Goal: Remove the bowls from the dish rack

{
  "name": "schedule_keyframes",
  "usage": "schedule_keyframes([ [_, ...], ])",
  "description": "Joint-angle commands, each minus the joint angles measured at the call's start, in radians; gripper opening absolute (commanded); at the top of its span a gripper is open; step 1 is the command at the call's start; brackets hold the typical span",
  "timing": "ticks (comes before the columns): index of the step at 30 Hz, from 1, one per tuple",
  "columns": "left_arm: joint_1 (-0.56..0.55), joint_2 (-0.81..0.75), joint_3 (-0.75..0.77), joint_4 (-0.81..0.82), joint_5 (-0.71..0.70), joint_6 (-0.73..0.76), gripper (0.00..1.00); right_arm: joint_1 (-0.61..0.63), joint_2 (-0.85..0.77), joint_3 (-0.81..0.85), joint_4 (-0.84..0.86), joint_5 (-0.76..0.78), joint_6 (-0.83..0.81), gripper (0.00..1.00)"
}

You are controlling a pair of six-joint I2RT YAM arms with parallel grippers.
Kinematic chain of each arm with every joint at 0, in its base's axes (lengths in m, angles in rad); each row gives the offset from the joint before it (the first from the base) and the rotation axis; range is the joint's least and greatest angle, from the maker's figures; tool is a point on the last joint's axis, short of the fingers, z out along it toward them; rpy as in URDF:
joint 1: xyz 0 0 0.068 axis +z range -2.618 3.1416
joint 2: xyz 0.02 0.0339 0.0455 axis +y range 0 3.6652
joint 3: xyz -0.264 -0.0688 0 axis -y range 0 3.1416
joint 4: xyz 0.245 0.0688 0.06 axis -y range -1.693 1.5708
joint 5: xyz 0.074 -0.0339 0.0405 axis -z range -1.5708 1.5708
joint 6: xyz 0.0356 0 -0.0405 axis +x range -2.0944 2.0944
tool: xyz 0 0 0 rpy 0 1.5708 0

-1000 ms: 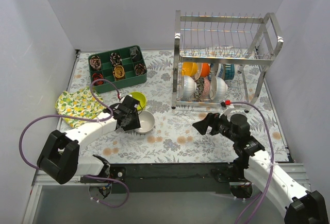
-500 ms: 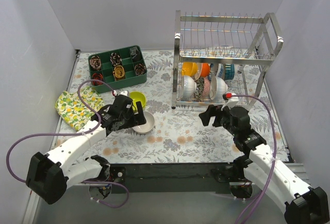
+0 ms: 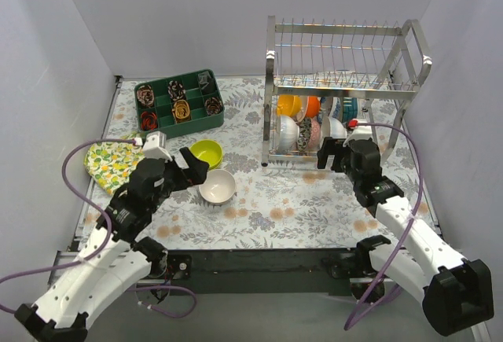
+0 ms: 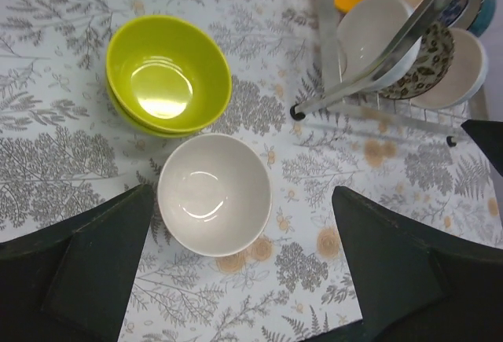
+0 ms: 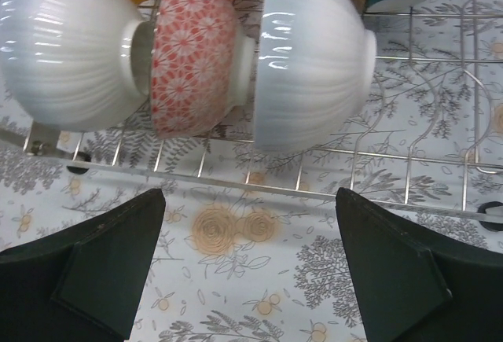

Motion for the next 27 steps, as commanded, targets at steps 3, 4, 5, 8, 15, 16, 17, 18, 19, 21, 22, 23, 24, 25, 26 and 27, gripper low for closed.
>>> schedule_keyframes([
  [3, 0.004, -0.213, -0.155, 0.168, -0.078, 0.105, 0.98, -0.125, 0.096, 0.083, 0.101, -0.072, -0.023, 0.99],
  [4, 0.005, -0.229, -0.160, 0.176, -0.075, 0.114, 0.98, -0.141, 0.107, 0.086, 0.116, -0.098, -0.023, 0.99],
  [5, 0.004, -0.242, -0.161, 0.181, -0.078, 0.130, 0.98, -0.175, 0.132, 0.086, 0.140, -0.157, -0.023, 0.99],
  [8, 0.004, -0.264, -0.164, 0.179, -0.093, 0.141, 0.98, -0.243, 0.171, 0.086, 0.180, -0.237, -0.014, 0.99],
  [15, 0.005, -0.215, -0.155, 0.173, -0.055, 0.151, 0.98, -0.366, 0.230, 0.059, 0.320, -0.420, -0.029, 0.98],
  [16, 0.007, -0.209, -0.151, 0.172, -0.052, 0.151, 0.98, -0.367, 0.238, 0.060, 0.328, -0.434, -0.035, 0.99],
  [17, 0.007, -0.203, -0.151, 0.170, -0.050, 0.153, 0.98, -0.366, 0.256, 0.068, 0.334, -0.473, -0.043, 0.98],
  [18, 0.005, -0.200, -0.149, 0.170, -0.048, 0.153, 0.98, -0.367, 0.264, 0.071, 0.341, -0.495, -0.054, 0.99],
  [19, 0.005, -0.201, -0.151, 0.172, -0.045, 0.154, 0.98, -0.367, 0.273, 0.074, 0.351, -0.515, -0.058, 0.99],
  [21, 0.007, -0.203, -0.151, 0.172, -0.044, 0.154, 0.98, -0.367, 0.299, 0.077, 0.364, -0.538, -0.061, 0.99],
  [22, 0.005, -0.204, -0.152, 0.173, -0.044, 0.156, 0.98, -0.366, 0.308, 0.077, 0.378, -0.538, -0.060, 0.99],
  [23, 0.007, -0.207, -0.152, 0.173, -0.044, 0.156, 0.98, -0.366, 0.328, 0.077, 0.384, -0.535, -0.061, 0.99],
  [24, 0.005, -0.212, -0.154, 0.173, -0.044, 0.154, 0.98, -0.367, 0.337, 0.077, 0.392, -0.535, -0.063, 0.99],
  [25, 0.005, -0.210, -0.154, 0.172, -0.044, 0.154, 0.98, -0.393, 0.346, 0.075, 0.407, -0.534, -0.063, 0.99],
  [26, 0.005, -0.210, -0.154, 0.173, -0.042, 0.154, 0.98, -0.396, 0.359, 0.075, 0.409, -0.520, -0.063, 0.99],
  [27, 0.007, -0.209, -0.155, 0.172, -0.042, 0.156, 0.98, -0.396, 0.363, 0.075, 0.407, -0.505, -0.067, 0.99],
])
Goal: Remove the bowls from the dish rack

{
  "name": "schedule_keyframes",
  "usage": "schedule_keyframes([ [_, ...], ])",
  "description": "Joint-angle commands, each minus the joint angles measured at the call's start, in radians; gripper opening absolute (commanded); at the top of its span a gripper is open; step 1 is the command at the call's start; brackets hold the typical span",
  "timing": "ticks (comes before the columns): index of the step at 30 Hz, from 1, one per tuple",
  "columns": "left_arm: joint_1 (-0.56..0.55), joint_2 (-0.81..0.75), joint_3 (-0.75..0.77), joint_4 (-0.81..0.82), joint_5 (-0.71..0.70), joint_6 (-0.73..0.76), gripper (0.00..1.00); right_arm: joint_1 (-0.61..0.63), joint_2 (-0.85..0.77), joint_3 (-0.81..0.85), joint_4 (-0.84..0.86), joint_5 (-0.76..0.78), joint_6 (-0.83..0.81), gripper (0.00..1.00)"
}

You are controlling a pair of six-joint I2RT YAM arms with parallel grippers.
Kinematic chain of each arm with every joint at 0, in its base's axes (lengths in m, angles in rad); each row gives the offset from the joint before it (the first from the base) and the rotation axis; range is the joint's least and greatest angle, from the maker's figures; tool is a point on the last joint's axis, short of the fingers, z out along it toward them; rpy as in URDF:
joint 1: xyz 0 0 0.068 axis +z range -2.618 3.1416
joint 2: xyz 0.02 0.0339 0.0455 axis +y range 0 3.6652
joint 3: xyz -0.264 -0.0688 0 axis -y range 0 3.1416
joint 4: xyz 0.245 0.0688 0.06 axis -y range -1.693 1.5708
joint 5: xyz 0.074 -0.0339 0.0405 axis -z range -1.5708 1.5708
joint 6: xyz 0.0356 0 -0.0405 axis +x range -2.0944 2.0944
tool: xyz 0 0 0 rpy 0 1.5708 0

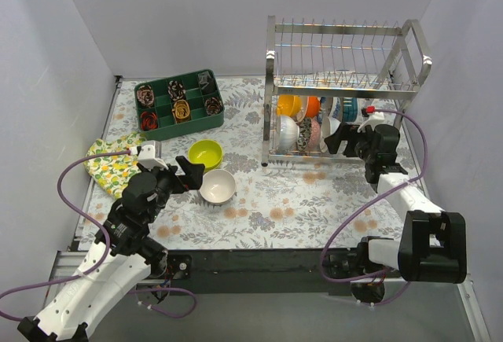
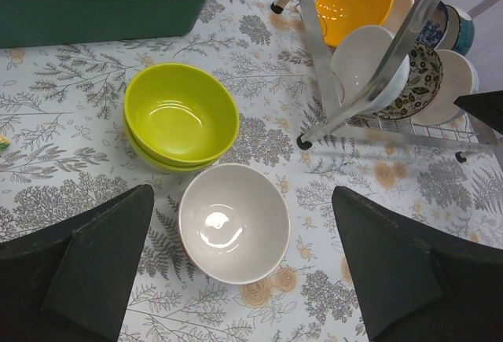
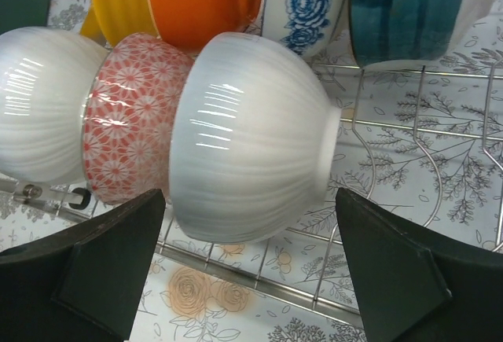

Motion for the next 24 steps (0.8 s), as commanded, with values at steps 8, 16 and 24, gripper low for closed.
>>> schedule_keyframes([
  [8, 0.009, -0.001, 0.007, 0.011, 0.012, 0.019, 0.98, -0.025, 0.059, 0.014, 0.123, -0.008, -0.060, 0.99],
  [16, 0.011, 0.008, 0.005, 0.014, 0.032, 0.026, 0.98, -0.025, 0.114, 0.020, 0.183, -0.076, -0.069, 0.98],
  [24, 0.012, 0.007, 0.004, 0.016, 0.037, 0.027, 0.98, -0.025, 0.108, 0.014, 0.197, -0.142, -0.080, 0.77],
])
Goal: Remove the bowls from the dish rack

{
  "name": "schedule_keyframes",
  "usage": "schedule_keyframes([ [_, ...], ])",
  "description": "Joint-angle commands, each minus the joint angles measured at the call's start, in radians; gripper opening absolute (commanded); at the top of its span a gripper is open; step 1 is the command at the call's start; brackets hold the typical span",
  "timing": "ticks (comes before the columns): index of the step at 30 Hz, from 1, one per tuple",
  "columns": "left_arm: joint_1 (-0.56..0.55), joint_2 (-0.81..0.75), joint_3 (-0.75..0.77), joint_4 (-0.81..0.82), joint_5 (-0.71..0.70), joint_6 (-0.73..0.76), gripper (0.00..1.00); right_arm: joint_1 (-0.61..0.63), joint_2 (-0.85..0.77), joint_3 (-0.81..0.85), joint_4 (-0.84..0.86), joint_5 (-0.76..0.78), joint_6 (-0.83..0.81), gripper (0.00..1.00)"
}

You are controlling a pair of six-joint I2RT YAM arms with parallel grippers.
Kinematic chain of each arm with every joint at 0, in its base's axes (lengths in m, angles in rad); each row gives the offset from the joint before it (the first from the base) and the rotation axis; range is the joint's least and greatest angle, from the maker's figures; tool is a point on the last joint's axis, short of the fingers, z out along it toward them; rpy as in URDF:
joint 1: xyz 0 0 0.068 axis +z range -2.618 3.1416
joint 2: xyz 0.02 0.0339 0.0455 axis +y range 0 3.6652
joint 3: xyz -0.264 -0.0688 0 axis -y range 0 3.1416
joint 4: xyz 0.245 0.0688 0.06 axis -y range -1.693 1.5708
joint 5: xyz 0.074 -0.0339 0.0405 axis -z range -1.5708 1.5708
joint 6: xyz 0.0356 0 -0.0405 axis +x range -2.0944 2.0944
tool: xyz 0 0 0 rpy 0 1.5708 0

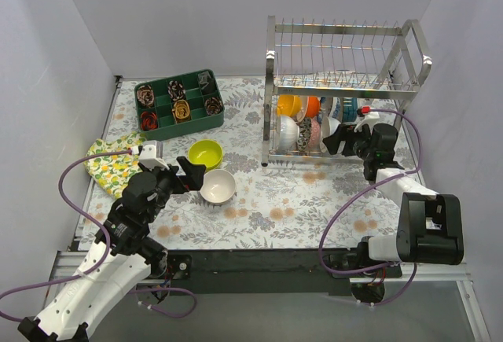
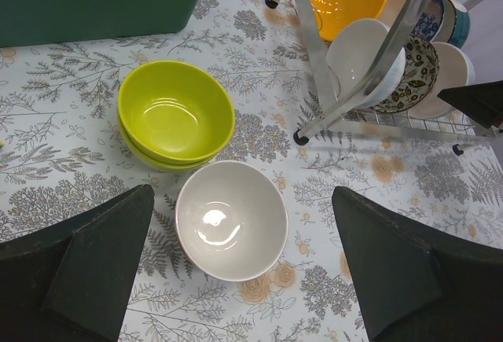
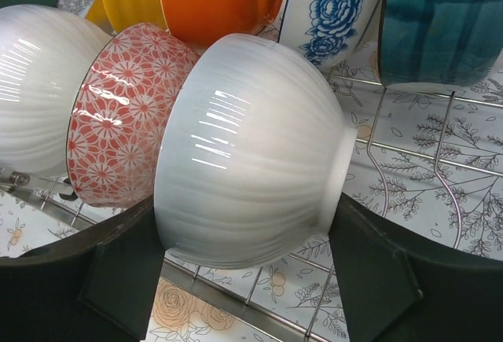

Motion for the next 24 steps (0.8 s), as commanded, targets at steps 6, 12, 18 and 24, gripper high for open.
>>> schedule_keyframes([
  [6, 0.009, 0.006, 0.004, 0.018, 0.015, 0.022, 0.98, -0.002, -0.094, -0.001, 0.062, -0.016, -0.019, 0.32],
  [12, 0.009, 0.009, 0.002, 0.018, 0.020, 0.025, 0.98, 0.016, -0.163, -0.020, 0.040, 0.059, -0.055, 0.22],
  [18, 0.012, 0.015, 0.002, 0.018, 0.023, 0.023, 0.98, 0.079, -0.255, -0.035, 0.008, 0.204, -0.092, 0.21],
  [24, 0.012, 0.035, 0.002, 0.018, 0.037, 0.023, 0.98, 0.084, -0.359, -0.060, -0.030, 0.256, -0.054, 0.20],
])
